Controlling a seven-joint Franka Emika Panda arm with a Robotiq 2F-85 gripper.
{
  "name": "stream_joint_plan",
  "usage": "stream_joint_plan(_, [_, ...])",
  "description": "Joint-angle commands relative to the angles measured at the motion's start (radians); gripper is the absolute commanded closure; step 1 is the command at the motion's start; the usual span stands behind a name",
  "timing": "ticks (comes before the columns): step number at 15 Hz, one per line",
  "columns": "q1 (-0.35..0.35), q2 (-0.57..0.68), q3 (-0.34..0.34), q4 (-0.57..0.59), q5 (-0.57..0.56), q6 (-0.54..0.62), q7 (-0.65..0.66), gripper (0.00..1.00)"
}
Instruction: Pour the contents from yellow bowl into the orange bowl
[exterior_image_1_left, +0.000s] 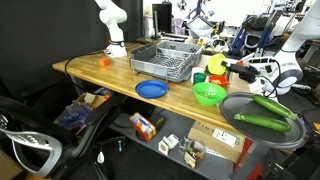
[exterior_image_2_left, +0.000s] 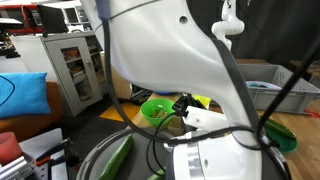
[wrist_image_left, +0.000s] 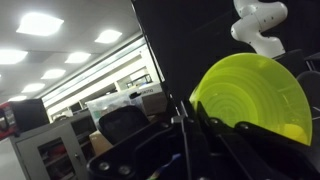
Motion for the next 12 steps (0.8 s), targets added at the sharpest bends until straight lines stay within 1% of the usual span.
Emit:
stream_joint_plan(1, [0.077,-0.095,-0.041,-0.044,-0.075,0.126,-0.061,0.99])
stream_joint_plan(8, [0.19,-0.283,-0.065,-0.115,-0.235,0.382,-0.14,0.99])
stream_joint_plan(12, [0.248,-0.385,-0.06,-0.181,-0.314,0.581,-0.163,0.99])
